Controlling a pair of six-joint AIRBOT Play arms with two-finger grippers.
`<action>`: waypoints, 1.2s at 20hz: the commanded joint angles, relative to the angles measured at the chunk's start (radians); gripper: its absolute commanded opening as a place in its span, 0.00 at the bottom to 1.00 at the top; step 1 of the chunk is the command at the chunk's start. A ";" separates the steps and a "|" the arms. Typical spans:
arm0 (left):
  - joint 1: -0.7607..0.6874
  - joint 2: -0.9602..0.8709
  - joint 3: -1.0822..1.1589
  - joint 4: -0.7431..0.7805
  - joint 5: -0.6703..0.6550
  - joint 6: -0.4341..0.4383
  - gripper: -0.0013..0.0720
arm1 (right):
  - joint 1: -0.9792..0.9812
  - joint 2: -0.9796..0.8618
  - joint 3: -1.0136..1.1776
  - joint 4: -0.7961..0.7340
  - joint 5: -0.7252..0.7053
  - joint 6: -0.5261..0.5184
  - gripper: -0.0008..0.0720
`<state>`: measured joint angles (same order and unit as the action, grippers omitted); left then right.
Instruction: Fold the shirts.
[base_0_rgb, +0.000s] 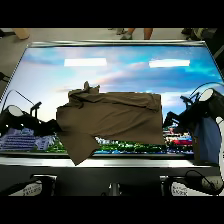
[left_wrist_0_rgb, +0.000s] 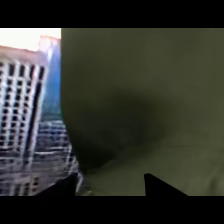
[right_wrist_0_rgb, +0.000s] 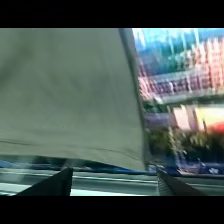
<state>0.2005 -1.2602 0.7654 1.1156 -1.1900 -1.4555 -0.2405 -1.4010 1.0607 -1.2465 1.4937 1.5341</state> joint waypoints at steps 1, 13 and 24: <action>-0.019 0.002 -0.084 -0.071 0.103 0.034 0.66 | -0.004 0.025 -0.090 -0.031 -0.008 -0.016 0.87; -0.034 0.036 -0.064 -0.085 0.192 -0.010 0.05 | -0.004 -0.043 -0.288 0.164 -0.231 -0.062 0.75; -0.034 0.378 0.876 -0.084 0.163 0.020 0.05 | -0.007 0.365 0.532 0.149 -0.201 -0.099 0.04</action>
<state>0.1658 -0.9867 1.2766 1.0271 -1.0622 -1.4414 -0.2466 -1.2026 1.2503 -1.0664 1.3270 1.4406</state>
